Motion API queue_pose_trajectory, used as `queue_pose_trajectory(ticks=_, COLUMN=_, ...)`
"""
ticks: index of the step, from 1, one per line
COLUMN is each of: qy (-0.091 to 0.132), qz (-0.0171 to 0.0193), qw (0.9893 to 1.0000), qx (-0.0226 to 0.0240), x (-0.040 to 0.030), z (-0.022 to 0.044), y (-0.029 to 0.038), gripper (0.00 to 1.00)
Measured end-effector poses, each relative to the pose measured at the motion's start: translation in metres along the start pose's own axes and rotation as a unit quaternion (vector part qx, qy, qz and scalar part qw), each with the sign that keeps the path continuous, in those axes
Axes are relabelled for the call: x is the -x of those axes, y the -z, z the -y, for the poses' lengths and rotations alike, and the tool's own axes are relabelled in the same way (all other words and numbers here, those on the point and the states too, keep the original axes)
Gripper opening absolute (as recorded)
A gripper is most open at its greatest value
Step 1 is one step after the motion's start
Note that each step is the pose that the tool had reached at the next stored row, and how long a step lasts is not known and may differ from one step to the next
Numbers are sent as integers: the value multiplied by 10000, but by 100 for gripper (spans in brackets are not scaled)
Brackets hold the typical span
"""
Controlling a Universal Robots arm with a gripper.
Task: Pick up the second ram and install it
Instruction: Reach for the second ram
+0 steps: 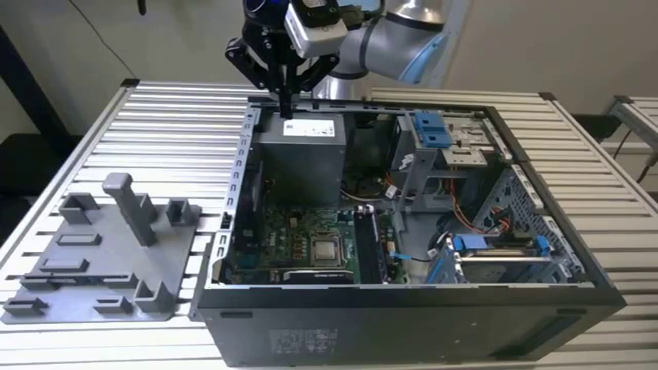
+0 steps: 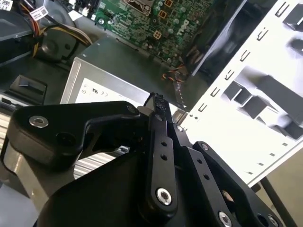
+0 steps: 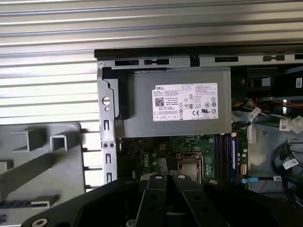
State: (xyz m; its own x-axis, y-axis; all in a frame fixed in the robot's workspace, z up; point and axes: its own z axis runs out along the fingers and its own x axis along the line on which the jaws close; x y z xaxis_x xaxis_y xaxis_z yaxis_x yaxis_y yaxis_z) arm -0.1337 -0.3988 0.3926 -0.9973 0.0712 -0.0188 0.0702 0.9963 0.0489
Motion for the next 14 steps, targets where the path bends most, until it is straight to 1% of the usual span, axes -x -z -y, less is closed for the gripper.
queue_pose_trajectory(ticks=6, qy=-1, qz=-19, qw=10000, qx=-1, x=-104, z=7, y=1, gripper=11)
queue_pose_trajectory(ticks=14, qy=-3, qz=-61, qw=10000, qx=-2, x=-280, z=20, y=4, gripper=11)
